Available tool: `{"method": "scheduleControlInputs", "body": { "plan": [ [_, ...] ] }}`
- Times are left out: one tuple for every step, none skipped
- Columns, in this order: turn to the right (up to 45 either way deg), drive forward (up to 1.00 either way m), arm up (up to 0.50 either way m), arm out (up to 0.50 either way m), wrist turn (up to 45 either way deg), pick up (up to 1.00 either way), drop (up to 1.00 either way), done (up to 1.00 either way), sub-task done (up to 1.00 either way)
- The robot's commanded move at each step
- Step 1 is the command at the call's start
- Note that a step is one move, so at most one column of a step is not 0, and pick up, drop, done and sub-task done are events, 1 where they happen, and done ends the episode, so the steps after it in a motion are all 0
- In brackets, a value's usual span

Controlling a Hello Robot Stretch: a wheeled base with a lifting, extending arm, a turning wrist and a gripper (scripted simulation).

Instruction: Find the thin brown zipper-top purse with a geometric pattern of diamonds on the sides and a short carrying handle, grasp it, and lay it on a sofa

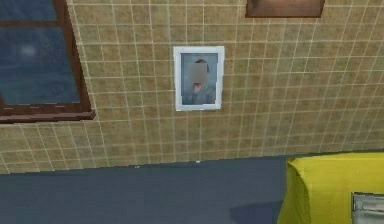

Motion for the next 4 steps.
{"method": "scheduleControlInputs", "body": {
  "plan": [
    [0.0,0.0,0.0,0.0,45.0,0.0,0.0,0.0,0.0],
    [0.0,0.0,0.0,0.0,45.0,0.0,0.0,0.0,0.0],
    [0.0,0.0,0.0,0.0,45.0,0.0,0.0,0.0,0.0],
    [0.0,0.0,0.0,0.0,36.0,0.0,0.0,0.0,0.0]
  ]
}}
